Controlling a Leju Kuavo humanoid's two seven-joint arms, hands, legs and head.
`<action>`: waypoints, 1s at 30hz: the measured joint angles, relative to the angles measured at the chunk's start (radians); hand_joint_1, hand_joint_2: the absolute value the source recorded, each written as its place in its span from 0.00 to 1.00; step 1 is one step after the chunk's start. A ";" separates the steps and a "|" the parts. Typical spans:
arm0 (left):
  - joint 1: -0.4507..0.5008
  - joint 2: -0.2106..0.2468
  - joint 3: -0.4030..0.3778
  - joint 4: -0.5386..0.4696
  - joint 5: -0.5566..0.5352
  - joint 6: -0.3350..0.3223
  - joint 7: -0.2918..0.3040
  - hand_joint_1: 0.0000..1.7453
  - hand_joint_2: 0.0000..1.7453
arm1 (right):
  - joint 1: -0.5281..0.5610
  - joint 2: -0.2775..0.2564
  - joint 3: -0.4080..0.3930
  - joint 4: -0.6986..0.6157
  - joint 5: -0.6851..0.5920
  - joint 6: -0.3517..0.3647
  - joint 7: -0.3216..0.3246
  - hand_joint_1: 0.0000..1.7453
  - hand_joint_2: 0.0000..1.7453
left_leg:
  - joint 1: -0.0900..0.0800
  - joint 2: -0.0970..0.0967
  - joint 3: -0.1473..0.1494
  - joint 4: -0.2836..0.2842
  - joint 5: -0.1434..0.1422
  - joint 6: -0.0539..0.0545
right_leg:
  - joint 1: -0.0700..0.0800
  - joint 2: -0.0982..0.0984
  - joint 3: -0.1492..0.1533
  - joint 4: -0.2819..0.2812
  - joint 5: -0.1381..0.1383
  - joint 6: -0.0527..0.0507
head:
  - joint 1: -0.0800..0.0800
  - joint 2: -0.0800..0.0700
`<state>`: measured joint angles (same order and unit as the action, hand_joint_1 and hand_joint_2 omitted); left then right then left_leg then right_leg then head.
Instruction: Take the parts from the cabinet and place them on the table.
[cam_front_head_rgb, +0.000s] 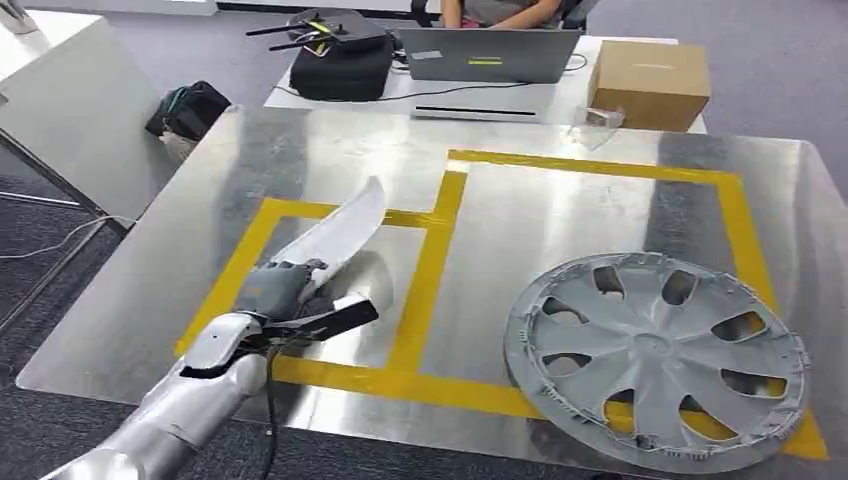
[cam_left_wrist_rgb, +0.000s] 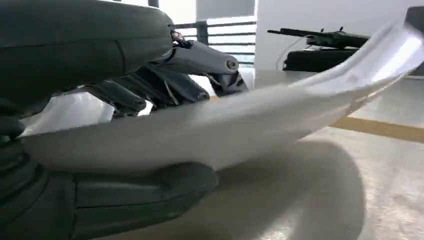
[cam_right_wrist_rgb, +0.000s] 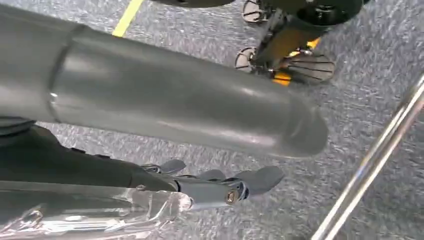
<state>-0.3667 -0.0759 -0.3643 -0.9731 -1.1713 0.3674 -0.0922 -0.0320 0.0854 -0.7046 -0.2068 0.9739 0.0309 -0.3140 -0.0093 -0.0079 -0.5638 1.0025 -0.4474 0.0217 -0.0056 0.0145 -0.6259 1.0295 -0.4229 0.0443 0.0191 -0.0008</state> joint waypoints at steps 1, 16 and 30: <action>-0.002 0.000 -0.001 0.003 -0.006 0.001 0.005 0.00 1.00 | 0.000 0.000 0.000 0.000 0.000 0.000 0.000 0.00 0.00 | 0.000 0.000 0.000 0.000 0.000 -0.001 | 0.000 0.000 0.000 0.000 0.000 -0.001 | 0.000 0.000; 0.061 -0.018 -0.025 -0.030 0.072 0.117 -0.071 0.00 0.00 | 0.015 0.000 0.000 0.002 -0.014 -0.015 0.015 0.00 0.00 | 0.022 0.012 0.050 -0.089 0.035 -0.003 | -0.015 -0.005 -0.093 0.249 -0.142 0.025 | 0.005 0.000; 0.212 0.000 0.040 -0.275 0.223 0.195 -0.157 0.00 0.00 | 0.022 0.008 -0.028 0.006 -0.035 -0.024 0.025 0.00 0.00 | 0.040 0.002 -0.107 0.248 -0.171 -0.072 | -0.033 0.004 -0.022 0.052 -0.022 -0.006 | -0.011 0.000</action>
<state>-0.1545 -0.0755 -0.3242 -1.2479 -0.9483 0.5623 -0.2495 -0.0097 0.0931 -0.7324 -0.2003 0.9384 0.0065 -0.2892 0.0310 -0.0057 -0.6705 1.2508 -0.6184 -0.0503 -0.0390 0.0185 -0.6475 1.0819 -0.4449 0.0384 0.0084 -0.0008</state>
